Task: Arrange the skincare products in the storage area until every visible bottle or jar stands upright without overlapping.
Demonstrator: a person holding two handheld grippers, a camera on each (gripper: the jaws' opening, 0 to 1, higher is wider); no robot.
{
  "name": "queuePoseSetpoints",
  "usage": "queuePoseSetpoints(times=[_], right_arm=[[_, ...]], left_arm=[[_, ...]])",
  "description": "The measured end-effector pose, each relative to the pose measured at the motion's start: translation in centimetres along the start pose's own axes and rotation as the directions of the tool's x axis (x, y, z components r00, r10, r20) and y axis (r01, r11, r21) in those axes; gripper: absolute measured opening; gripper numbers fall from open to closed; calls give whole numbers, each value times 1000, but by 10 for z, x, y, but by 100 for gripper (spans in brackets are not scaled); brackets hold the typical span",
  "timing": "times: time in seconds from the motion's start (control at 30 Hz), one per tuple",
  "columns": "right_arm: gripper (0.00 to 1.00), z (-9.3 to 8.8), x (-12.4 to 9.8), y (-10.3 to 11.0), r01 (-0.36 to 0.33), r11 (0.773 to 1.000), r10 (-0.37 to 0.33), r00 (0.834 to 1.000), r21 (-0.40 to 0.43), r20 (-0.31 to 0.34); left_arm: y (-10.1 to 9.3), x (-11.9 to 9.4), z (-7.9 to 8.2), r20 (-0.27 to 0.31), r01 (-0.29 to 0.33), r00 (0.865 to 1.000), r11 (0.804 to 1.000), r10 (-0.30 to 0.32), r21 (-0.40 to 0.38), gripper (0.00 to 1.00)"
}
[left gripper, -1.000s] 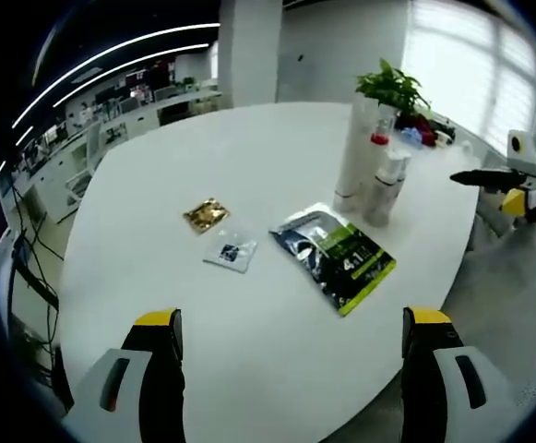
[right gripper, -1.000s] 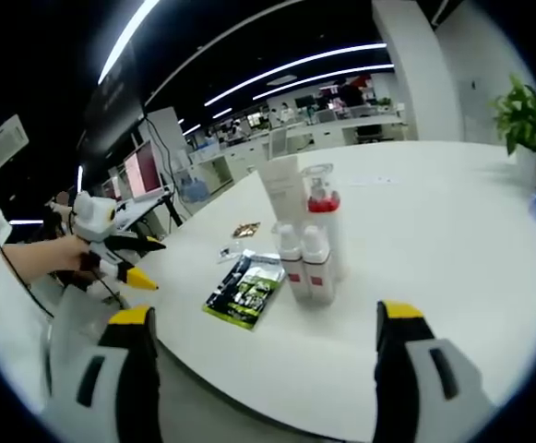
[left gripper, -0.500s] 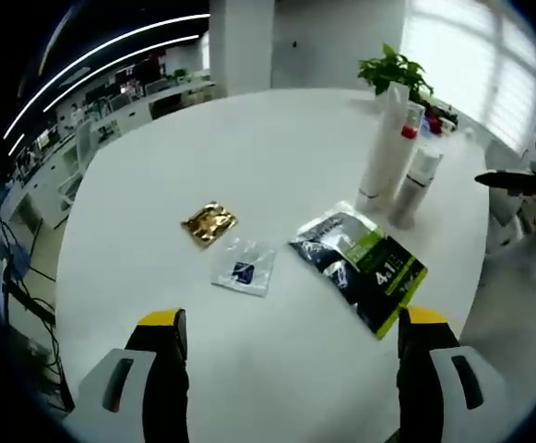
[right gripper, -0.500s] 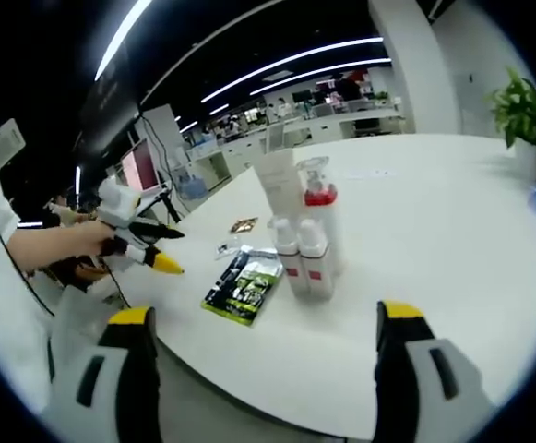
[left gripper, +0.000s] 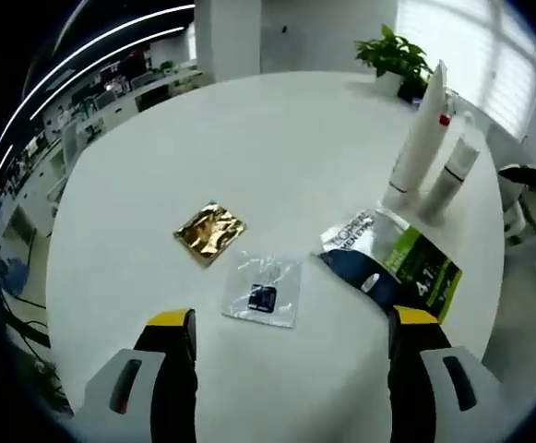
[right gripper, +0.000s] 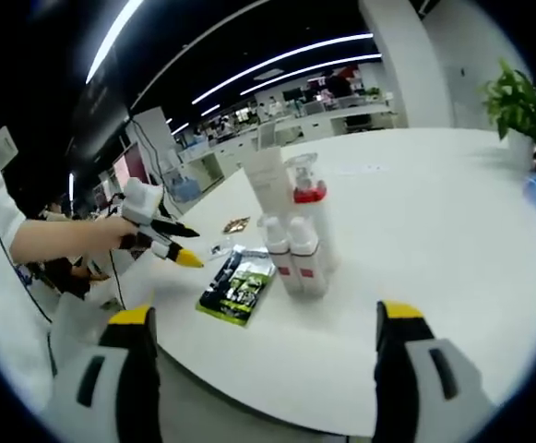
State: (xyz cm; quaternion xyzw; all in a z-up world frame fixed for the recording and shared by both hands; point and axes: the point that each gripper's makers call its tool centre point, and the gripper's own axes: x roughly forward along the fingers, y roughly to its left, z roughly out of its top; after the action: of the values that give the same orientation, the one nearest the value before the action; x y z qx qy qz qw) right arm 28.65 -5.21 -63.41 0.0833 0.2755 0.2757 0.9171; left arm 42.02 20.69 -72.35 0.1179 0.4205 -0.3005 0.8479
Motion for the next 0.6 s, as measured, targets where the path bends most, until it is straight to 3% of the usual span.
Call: queuePoseSetpoints(times=[0.23,0.6], right_arm=[[99,-1,0,-3,12,1000,-12,1000,14,-1],[99,-1,-1,-7,25,999,-26,1000,30,2]], left_arm=[[8,18,-1,-61,23,998,999,-20,48,79],[16,31,1,-107,36,994,995,-26,96,71]])
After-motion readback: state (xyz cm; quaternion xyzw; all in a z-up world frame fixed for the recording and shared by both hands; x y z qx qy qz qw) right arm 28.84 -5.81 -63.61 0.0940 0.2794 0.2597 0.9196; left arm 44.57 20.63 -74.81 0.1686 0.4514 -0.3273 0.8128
